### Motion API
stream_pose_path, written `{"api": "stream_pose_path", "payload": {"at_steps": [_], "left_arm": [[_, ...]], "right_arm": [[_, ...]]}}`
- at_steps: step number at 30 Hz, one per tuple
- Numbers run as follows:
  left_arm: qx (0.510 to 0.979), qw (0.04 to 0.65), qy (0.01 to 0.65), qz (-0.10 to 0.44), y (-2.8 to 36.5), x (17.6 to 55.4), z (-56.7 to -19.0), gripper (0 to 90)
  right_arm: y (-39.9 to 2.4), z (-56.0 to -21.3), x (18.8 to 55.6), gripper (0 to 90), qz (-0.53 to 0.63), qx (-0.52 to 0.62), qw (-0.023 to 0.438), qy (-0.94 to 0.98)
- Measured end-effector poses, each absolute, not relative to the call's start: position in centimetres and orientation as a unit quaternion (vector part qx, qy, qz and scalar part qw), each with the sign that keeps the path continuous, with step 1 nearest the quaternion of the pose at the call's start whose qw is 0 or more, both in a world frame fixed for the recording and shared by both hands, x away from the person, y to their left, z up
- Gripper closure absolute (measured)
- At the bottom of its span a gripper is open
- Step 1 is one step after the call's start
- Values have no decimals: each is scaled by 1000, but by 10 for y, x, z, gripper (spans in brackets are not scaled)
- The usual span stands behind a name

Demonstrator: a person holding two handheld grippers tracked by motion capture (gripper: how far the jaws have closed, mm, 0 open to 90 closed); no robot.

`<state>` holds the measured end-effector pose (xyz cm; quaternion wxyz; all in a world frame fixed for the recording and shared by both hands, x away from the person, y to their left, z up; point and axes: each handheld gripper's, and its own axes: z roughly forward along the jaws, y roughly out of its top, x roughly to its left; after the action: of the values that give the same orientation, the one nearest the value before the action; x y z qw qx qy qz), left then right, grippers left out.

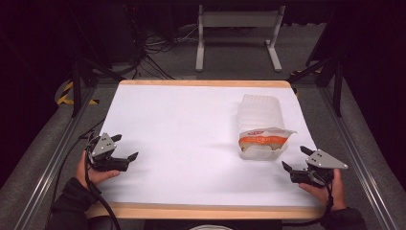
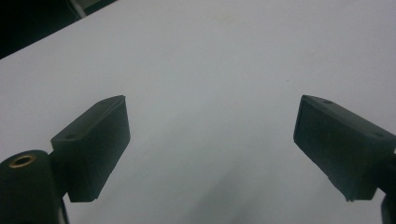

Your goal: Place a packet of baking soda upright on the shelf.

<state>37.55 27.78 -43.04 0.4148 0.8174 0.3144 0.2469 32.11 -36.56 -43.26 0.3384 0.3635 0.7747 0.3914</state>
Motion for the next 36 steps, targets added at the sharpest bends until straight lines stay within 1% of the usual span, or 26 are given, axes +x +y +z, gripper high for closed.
{"api": "stream_pose_path", "payload": {"at_steps": [3, 4, 7, 11, 13, 15, 22, 31, 36], "left_arm": [[814, 420, 322, 240, 284, 373, -433, 109], [807, 430, 327, 237, 291, 370, -434, 108], [799, 439, 334, 239, 298, 367, -435, 108], [774, 467, 355, 238, 312, 358, -439, 107], [772, 471, 356, 237, 315, 357, -439, 104], [759, 485, 364, 236, 320, 353, -441, 102], [739, 499, 383, 240, 331, 345, -444, 94], [737, 503, 381, 243, 326, 344, -443, 95], [753, 490, 364, 245, 316, 343, -444, 88]], "right_arm": [[-366, -433, 321, 146, 392, 365, 337, 774], [-366, -433, 322, 147, 392, 366, 338, 773], [-367, -434, 322, 144, 392, 369, 339, 772], [-369, -434, 323, 141, 396, 380, 338, 765], [-370, -434, 323, 141, 397, 382, 337, 763], [-371, -434, 324, 141, 399, 387, 338, 759], [-378, -433, 323, 142, 411, 404, 340, 743], [-378, -431, 322, 142, 415, 403, 344, 740], [-377, -430, 321, 142, 414, 405, 346, 738]]}}
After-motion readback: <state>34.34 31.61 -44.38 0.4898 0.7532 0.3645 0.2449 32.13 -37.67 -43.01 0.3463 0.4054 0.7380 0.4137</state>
